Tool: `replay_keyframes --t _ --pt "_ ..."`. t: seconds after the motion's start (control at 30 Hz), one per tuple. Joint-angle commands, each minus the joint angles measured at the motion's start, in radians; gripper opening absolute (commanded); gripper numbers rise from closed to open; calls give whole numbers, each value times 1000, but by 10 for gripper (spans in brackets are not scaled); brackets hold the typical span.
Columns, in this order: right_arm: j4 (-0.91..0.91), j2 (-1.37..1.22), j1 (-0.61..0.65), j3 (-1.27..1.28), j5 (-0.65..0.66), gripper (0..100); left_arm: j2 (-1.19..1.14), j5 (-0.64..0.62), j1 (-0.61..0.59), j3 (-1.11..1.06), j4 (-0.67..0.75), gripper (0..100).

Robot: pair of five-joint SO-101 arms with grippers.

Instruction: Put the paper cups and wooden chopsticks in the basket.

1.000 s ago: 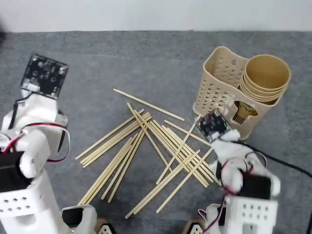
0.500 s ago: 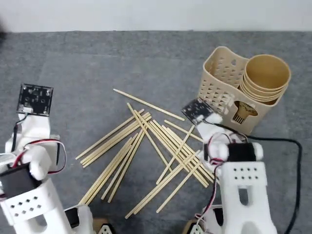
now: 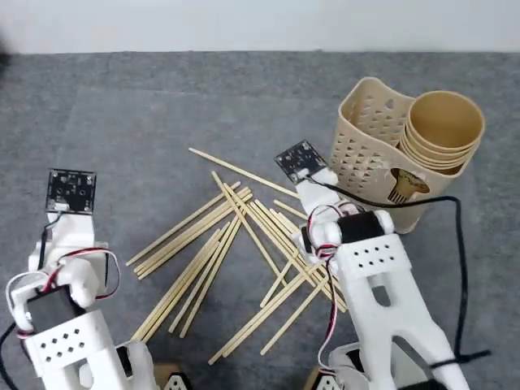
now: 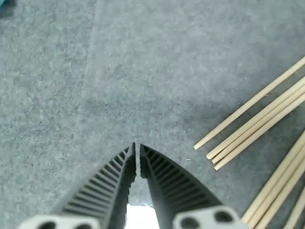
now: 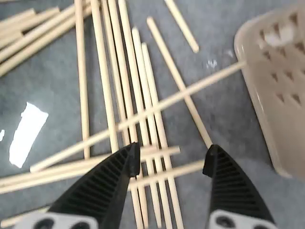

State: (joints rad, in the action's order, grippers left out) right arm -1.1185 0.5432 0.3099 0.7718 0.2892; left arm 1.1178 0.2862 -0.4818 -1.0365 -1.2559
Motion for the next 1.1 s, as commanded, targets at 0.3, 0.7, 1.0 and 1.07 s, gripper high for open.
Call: replay_keyframes --t 0.3,0.7,1.0,1.07 --pt "73 -211 205 -146 -5 236 124 55 -5 -182 114 16" --pt "73 -648 206 -446 87 234 195 54 -5 -357 210 16" --pt "64 -915 202 -651 129 152 319 54 -5 -433 204 16" --pt "22 -952 202 -707 129 90 351 54 -5 -441 189 16"
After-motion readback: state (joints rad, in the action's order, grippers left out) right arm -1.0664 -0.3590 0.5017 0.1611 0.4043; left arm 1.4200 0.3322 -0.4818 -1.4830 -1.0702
